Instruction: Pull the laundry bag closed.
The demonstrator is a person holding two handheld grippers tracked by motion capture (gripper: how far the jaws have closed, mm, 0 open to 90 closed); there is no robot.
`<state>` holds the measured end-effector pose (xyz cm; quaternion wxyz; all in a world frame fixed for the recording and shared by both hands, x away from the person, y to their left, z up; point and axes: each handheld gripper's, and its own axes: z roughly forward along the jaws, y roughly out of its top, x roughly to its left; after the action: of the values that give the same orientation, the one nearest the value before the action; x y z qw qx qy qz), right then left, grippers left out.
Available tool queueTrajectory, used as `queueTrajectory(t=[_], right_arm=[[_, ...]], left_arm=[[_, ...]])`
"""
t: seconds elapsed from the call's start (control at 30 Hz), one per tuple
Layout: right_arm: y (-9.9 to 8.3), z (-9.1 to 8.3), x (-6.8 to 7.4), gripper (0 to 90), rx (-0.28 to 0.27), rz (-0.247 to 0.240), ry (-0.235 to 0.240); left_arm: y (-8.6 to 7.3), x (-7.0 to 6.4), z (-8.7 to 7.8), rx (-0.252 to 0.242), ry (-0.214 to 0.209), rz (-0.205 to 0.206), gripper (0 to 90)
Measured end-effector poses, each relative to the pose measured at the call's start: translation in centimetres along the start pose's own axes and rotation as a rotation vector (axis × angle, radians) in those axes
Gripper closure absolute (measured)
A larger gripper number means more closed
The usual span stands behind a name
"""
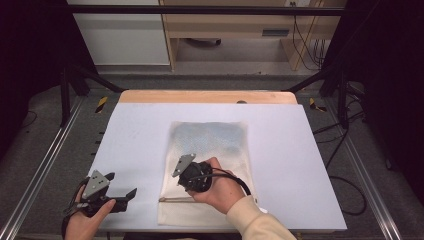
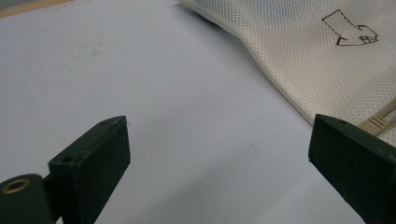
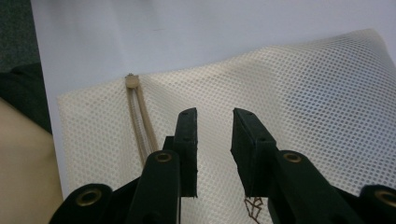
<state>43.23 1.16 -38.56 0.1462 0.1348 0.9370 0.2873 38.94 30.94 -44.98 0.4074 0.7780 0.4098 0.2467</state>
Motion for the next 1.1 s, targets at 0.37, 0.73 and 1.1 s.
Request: queueTrajectory(t=[0.37,0.73,1.1], right_arm=[[1.2,1.3,0.2,73.8,-0.023,-0.022,0.038],[2.1,1.6,-0.4,75.9,-0.016,-0.031,0.069],[2.8,4.1,-0.3,79.1,0.037,-0.071,0.104]], left_arm=[[0.4,1.4,0.0,-0.031,0.022,-0.022,6.5],[0.6,0.6,0.2,0.004,0.022,0.018,7.5],[0.5,0.8,-0.3,-0.010,0.011,0.011,7.5]])
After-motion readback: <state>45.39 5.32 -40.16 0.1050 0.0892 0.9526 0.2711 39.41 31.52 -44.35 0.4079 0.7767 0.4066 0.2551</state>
